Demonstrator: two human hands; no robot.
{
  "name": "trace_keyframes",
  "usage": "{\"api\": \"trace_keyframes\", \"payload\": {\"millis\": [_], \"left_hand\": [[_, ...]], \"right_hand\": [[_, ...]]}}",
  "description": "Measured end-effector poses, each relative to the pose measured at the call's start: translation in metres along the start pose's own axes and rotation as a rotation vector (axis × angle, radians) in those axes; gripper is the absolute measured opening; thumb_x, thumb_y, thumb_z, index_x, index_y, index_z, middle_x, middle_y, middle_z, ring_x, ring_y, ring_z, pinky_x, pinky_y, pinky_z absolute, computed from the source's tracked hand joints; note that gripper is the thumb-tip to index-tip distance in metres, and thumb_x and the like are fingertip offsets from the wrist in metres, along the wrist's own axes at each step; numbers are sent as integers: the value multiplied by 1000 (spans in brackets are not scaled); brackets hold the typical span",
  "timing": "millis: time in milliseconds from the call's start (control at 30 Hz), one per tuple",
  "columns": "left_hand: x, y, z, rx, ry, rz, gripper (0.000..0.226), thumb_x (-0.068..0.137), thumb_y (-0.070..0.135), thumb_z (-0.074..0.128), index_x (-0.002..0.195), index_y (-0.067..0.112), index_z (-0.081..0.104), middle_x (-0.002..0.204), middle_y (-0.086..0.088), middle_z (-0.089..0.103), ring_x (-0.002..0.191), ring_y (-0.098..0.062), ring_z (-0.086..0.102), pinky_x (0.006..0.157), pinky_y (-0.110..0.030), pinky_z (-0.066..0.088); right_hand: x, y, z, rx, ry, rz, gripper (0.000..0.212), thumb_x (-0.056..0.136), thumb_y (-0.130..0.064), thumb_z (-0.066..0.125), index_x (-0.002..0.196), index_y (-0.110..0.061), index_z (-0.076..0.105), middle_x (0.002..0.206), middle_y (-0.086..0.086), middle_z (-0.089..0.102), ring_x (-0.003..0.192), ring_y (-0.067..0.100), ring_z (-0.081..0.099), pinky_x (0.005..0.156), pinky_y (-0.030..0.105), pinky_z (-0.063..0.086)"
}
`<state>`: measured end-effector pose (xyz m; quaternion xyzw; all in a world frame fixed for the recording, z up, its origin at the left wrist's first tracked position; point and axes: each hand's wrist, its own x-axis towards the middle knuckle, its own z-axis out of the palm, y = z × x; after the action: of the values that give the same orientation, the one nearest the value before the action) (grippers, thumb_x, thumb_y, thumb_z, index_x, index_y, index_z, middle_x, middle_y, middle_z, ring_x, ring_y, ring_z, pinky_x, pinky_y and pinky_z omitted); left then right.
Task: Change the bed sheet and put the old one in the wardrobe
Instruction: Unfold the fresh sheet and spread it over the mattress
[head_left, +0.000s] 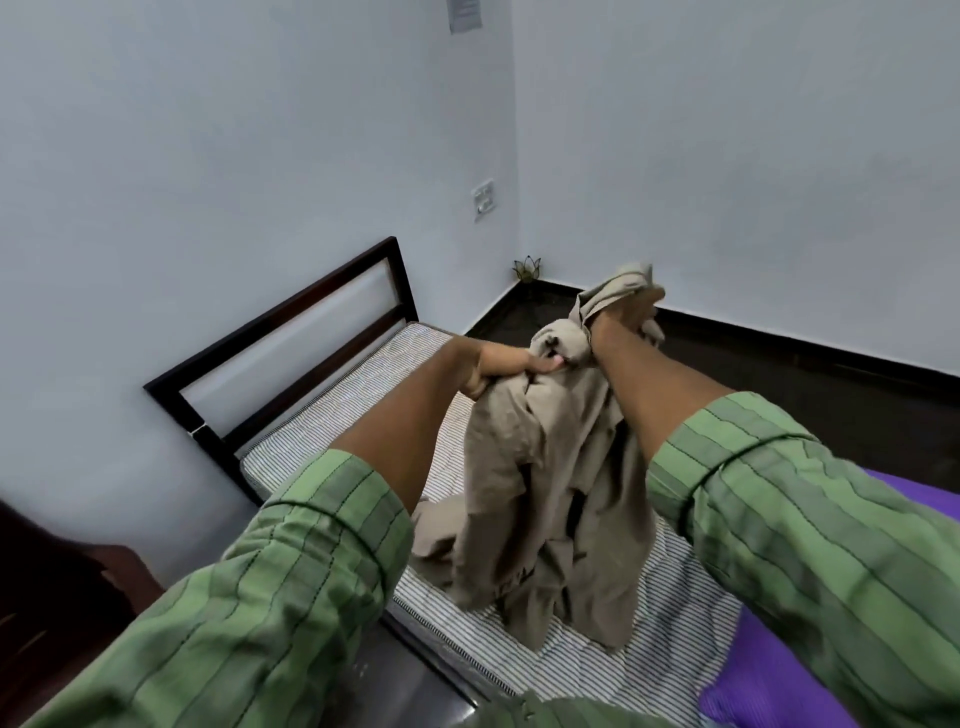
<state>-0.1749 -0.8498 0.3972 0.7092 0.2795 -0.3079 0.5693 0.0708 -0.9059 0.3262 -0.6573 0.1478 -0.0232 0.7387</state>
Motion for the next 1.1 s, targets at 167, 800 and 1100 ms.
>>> {"api": "trace_keyframes", "payload": {"millis": [167, 800, 1100], "left_hand": [[5, 4, -2, -300, -98, 223, 57, 97, 54, 60, 125, 5, 67, 123, -18, 67, 114, -33, 65, 110, -51, 47], [50, -199, -289, -433, 842, 297, 8, 90, 7, 74, 96, 10, 71, 97, -9, 72, 98, -27, 68, 91, -39, 56], [193, -362, -477, -590, 983, -36, 38, 91, 26, 68, 121, 3, 70, 115, -17, 72, 110, -31, 68, 98, -45, 57]], "right_hand": [[-10, -24, 6, -22, -18, -175, 29, 100, -44, 38, 98, -18, 51, 104, 6, 51, 101, 25, 51, 92, 36, 41], [-136, 62, 244, -818, -502, -248, 40, 99, -23, 57, 136, -7, 59, 139, 17, 61, 130, 35, 58, 102, 40, 49], [-221, 265, 415, -958, -1049, -101, 25, 83, -13, 80, 106, -8, 70, 107, 14, 71, 96, 21, 63, 89, 36, 52]]}}
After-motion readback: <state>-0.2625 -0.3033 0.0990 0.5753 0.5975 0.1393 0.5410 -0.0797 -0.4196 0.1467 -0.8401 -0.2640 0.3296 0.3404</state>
